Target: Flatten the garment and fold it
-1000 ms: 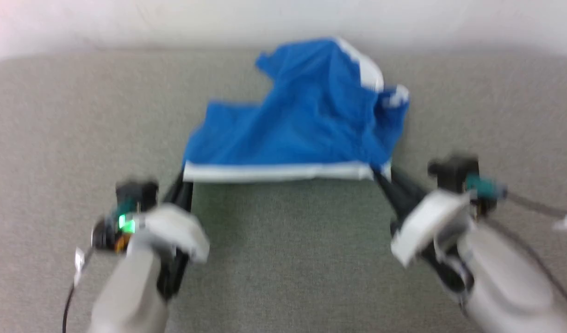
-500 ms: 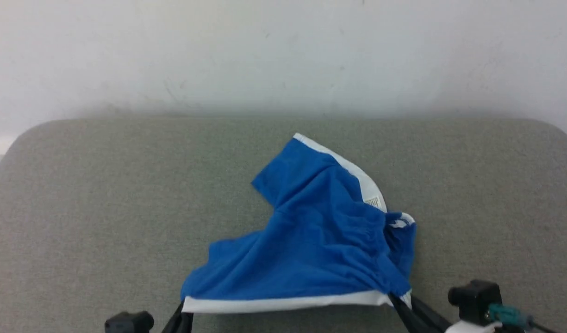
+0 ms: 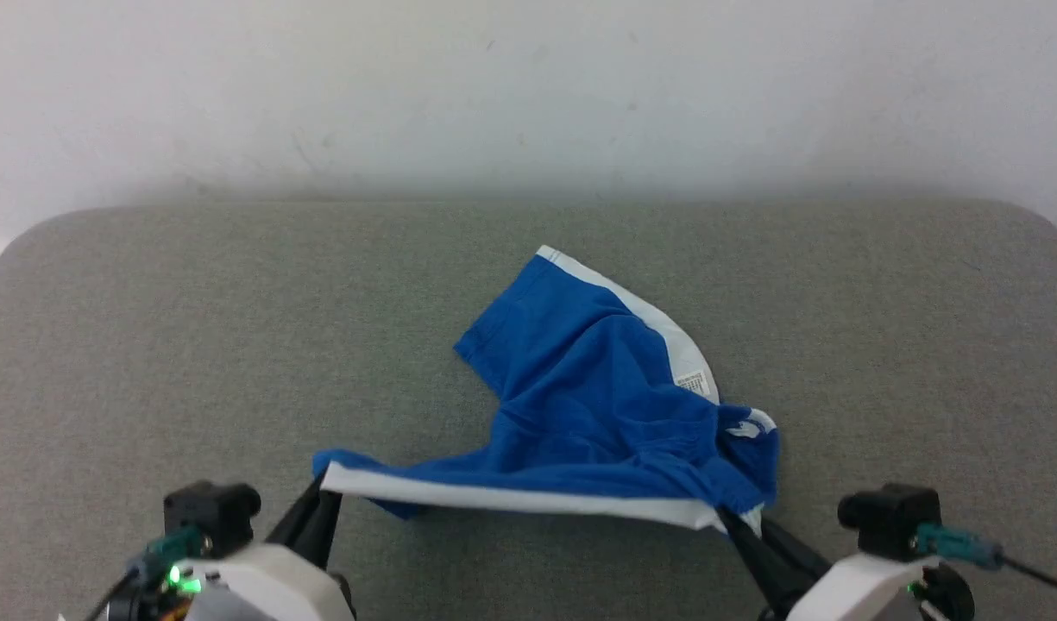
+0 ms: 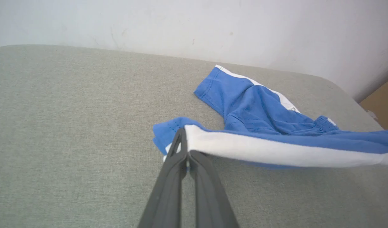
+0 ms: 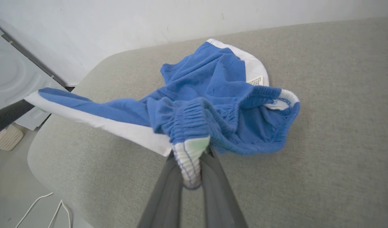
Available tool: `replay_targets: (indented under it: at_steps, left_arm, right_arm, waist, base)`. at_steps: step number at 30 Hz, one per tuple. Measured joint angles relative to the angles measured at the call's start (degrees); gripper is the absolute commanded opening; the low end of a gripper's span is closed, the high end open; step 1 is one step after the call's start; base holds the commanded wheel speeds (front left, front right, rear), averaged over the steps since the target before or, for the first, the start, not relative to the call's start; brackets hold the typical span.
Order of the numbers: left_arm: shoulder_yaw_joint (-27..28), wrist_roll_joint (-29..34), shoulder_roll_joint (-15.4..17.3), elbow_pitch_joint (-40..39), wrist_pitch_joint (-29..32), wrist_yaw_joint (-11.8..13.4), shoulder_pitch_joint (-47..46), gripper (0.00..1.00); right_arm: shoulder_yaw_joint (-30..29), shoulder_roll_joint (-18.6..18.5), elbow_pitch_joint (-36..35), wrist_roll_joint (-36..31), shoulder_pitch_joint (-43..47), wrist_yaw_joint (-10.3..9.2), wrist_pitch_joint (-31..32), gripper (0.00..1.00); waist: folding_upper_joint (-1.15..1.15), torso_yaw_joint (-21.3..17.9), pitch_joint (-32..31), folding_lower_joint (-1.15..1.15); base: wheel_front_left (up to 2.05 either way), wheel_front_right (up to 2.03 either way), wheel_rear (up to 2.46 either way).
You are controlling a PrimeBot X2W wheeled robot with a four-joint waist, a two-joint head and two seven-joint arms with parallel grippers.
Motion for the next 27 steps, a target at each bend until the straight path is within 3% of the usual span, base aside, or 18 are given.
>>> replay_targets:
  at_steps: [6,14,20,27]
  left_arm:
    - [0.2,-0.9,2.4,7.7,3.0,-5.2,-15.6,0.00]
    - [-4.5,-0.1,2.4,26.5,9.9,-12.5,-41.7,0.00]
    - [-7.0,0.0,1.5,41.6,14.2,-15.2,-55.4,0.00]
    - [-9.1,-0.3,2.5,53.6,13.3,-16.6,-63.7,0.00]
  right_arm:
    - [-1.5,1.3,4.9,1.1,-10.6,0.05,1.5,0.00]
    - [-1.9,1.7,14.4,6.9,-23.1,0.04,-0.3,0.00]
    - [1.9,1.7,21.9,10.8,-30.4,-0.01,-3.1,0.00]
    - [8.2,1.9,28.8,12.9,-36.9,-0.01,-5.8,0.00]
  waist:
    - [0.00,-2.4,4.0,0.01]
    - [0.00,-6.6,11.1,0.02]
    - [0.00,-10.6,15.6,0.02]
    - [0.00,-16.0,19.7,0.00]
  base:
    - [0.00,0.00,0.00]
    - [0.00,0.00,0.00]
    - [0.00,0.00,0.00]
    - [0.00,0.00,0.00]
